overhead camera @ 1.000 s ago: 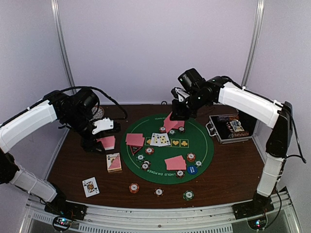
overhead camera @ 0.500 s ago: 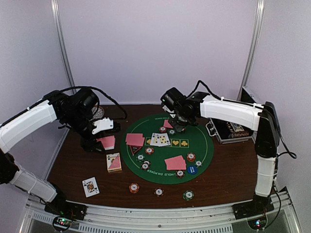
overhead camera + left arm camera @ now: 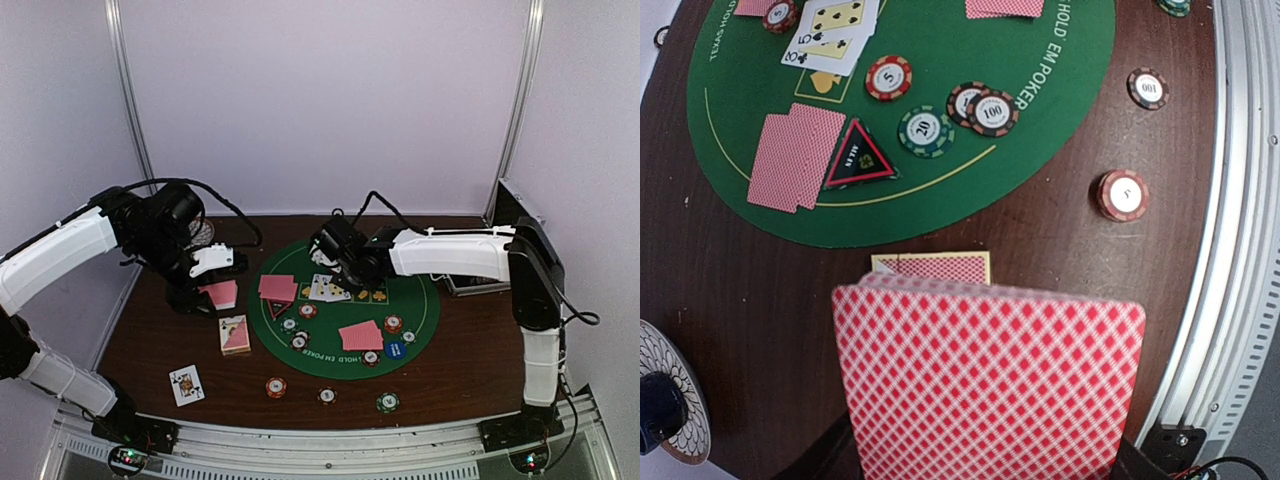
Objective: Distribute texas hold em gaming equipment
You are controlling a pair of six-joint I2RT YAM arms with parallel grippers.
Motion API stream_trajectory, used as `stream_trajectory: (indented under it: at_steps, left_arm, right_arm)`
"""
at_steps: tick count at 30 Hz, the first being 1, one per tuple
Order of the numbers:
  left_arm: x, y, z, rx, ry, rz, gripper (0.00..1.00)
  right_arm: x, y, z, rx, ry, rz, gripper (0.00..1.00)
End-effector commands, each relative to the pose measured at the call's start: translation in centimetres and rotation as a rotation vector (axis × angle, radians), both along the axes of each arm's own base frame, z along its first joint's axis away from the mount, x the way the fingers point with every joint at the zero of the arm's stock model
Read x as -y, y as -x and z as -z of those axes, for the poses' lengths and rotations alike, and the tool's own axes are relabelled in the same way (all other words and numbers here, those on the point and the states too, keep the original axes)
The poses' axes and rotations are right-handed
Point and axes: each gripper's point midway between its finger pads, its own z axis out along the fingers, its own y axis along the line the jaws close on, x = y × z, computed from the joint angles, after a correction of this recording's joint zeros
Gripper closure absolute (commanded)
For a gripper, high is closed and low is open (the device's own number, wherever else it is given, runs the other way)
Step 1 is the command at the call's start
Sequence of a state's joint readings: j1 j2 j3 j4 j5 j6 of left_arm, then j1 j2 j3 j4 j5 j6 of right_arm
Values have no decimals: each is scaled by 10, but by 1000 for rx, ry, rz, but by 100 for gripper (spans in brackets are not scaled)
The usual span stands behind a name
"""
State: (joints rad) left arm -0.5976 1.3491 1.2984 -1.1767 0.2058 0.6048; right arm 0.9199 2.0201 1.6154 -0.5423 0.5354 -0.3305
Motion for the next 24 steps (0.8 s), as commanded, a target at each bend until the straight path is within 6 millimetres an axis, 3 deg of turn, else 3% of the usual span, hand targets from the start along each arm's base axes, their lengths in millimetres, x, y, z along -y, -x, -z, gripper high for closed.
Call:
stream_trajectory:
  at_steps: [1,12,20,22,24]
  left_arm:
    - [6,-2,-8,38,44,22,78]
    - [9,-2,-12,34,61,22,78]
    - [9,-1,-13,34,64,22,78]
    - [9,-2,-14,35,63,21,78]
    - [9,-2,-14,35,66,22,78]
  right_arm:
    - [-7,0,27,-21,43,-30,100]
    - [-20,15,62,-59,138,-101,100]
    - [-23,18,73,-21,237,-145,100]
    - [-22,18,77,-24,253,-153,94]
    - [-21,19,80,-30,258,-155,79]
